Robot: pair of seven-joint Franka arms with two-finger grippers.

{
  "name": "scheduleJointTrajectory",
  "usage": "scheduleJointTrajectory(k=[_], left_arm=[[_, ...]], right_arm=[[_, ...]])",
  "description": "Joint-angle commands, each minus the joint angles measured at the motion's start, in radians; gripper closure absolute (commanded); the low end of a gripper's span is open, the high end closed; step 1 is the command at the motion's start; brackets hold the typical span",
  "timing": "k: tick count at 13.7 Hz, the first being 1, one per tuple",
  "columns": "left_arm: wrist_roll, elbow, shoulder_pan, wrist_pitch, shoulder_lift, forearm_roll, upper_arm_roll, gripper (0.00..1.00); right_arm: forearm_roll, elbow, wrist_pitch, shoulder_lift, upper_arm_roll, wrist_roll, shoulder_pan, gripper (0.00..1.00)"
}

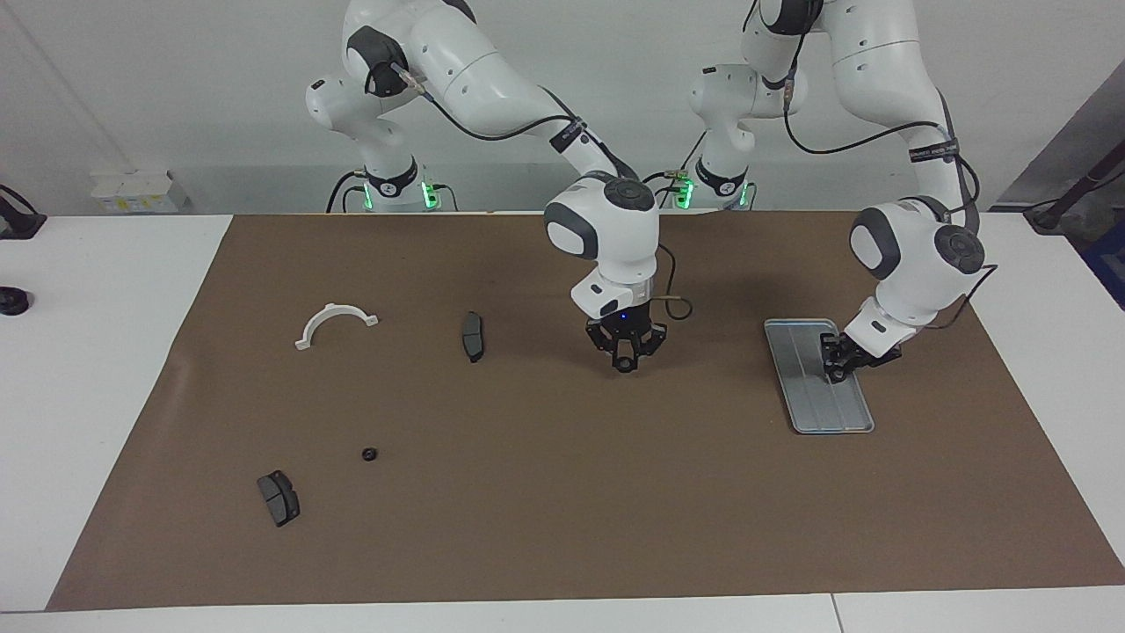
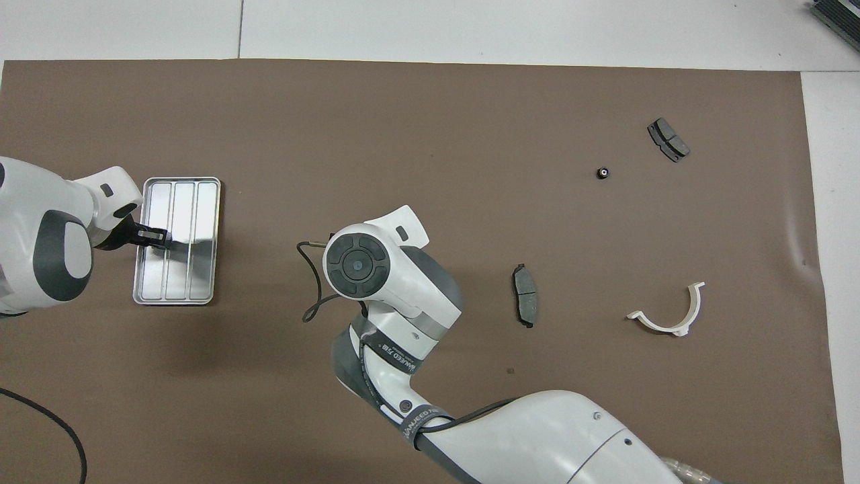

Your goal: Pick bearing gear from pile to tray

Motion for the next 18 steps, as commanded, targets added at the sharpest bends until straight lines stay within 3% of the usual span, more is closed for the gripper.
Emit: scheduleJointTrajectory(k=[1, 2, 3, 4, 6, 8, 11, 15, 18], left_arm=[[0.016, -0.025, 0.000, 0.027, -0.032, -0.011, -0.005, 0.20], [0.013, 0.004, -0.004, 0.019, -0.025, -0.011, -0.007, 0.16], [0.007, 0.045, -0.010, -0.002, -0.016, -0.011, -0.010, 0.16], [-0.017, 0.095, -0.029, -0.034, 0.001, -0.040, -0.010, 0.16], [-0.110, 0.174, -0.090, -0.061, 0.026, -0.105, -0.007, 0.16], [-0.235, 0.188, -0.164, -0.038, 0.037, -0.105, -0.007, 0.17], [-0.457, 0.188, -0.323, 0.042, 0.052, -0.105, -0.005, 0.21], [-0.655, 0.211, -0.515, 0.083, 0.101, -0.097, -0.001, 0.22], [-0.723, 0.214, -0.604, 0.086, 0.122, -0.070, -0.001, 0.27]], right_arm=[[-0.028, -0.095, 0.069, -0.032, -0.001, 0.018, -0.003, 0.93], [-0.028, -0.085, 0.052, -0.032, -0.001, 0.014, -0.005, 0.70], [-0.028, -0.074, 0.046, -0.030, -0.001, 0.012, -0.006, 0.14], [-0.027, -0.070, 0.041, -0.032, -0.001, 0.015, -0.006, 0.00], [-0.025, -0.057, 0.041, -0.039, -0.001, 0.011, -0.023, 0.00], [-0.023, -0.072, 0.034, -0.082, -0.002, 0.006, -0.066, 0.00], [-0.016, -0.167, 0.017, -0.195, -0.001, -0.098, -0.158, 0.00], [0.051, -0.290, 0.011, -0.312, -0.001, -0.358, -0.305, 0.00], [0.107, -0.292, -0.011, -0.317, -0.001, -0.593, -0.428, 0.00]])
